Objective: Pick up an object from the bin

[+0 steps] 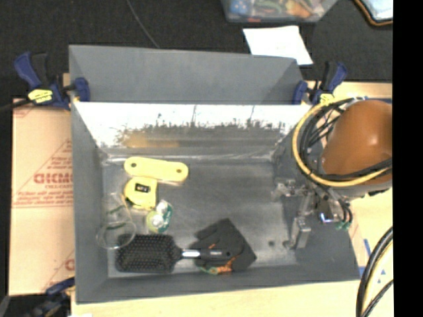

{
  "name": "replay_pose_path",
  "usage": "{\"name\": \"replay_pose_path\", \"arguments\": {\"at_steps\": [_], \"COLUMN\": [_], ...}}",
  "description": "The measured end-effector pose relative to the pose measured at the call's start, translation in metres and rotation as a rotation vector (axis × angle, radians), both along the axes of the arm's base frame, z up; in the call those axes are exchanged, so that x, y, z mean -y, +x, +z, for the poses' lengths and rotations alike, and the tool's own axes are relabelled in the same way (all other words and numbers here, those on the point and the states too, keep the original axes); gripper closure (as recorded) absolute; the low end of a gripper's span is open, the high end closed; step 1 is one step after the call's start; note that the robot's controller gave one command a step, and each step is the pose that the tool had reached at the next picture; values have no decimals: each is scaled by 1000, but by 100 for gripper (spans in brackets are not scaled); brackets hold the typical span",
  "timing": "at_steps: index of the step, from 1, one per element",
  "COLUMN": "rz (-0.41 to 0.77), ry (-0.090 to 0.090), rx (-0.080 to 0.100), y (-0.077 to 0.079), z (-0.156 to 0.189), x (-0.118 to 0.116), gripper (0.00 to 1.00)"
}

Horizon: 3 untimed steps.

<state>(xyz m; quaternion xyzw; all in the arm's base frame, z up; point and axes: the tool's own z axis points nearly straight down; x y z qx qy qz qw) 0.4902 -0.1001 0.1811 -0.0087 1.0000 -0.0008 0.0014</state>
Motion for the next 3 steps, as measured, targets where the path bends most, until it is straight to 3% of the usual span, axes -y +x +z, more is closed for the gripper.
{"name": "replay_pose_path", "arguments": {"at_steps": [1,2,3], "rz": [0,-421,-188], "ry": [0,1,0], "rx": [0,-2,5], "y": [0,2,5], "z": [0,-70,-60], "x": [0,-10,0], "gripper": [0,0,0]}}
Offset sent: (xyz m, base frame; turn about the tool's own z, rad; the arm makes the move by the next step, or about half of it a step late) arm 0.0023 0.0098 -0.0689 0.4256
